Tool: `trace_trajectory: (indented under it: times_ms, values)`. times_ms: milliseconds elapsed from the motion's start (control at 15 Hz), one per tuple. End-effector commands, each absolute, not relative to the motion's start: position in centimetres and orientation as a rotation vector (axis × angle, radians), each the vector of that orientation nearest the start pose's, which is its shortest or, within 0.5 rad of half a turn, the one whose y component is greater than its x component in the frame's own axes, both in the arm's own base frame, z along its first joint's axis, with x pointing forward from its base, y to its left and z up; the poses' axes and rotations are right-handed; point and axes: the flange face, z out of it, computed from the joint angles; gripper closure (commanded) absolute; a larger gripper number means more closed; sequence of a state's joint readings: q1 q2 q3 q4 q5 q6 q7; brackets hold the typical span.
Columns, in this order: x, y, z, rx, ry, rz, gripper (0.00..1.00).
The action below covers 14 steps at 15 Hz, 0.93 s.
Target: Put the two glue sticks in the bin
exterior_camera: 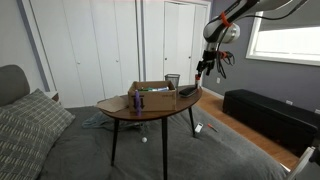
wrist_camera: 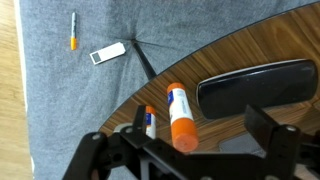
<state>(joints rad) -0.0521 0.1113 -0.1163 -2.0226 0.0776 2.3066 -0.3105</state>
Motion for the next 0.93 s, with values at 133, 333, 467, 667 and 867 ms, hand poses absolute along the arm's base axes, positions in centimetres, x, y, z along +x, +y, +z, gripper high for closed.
trace_trajectory:
  times_ms: [133, 333, 467, 667, 867]
  values:
    - [60.7, -10.0, 40.9, -3.11, -0.154, -0.312, 0.15]
    - [61.5, -10.1, 40.6, -3.107, -0.153, -0.325, 0.38]
    - [61.9, -10.0, 40.5, -3.103, -0.157, -0.342, 0.44]
    - [62.4, -9.9, 40.2, -3.104, -0.161, -0.356, 0.42]
    - [62.6, -9.7, 40.0, -3.103, -0.159, -0.352, 0.57]
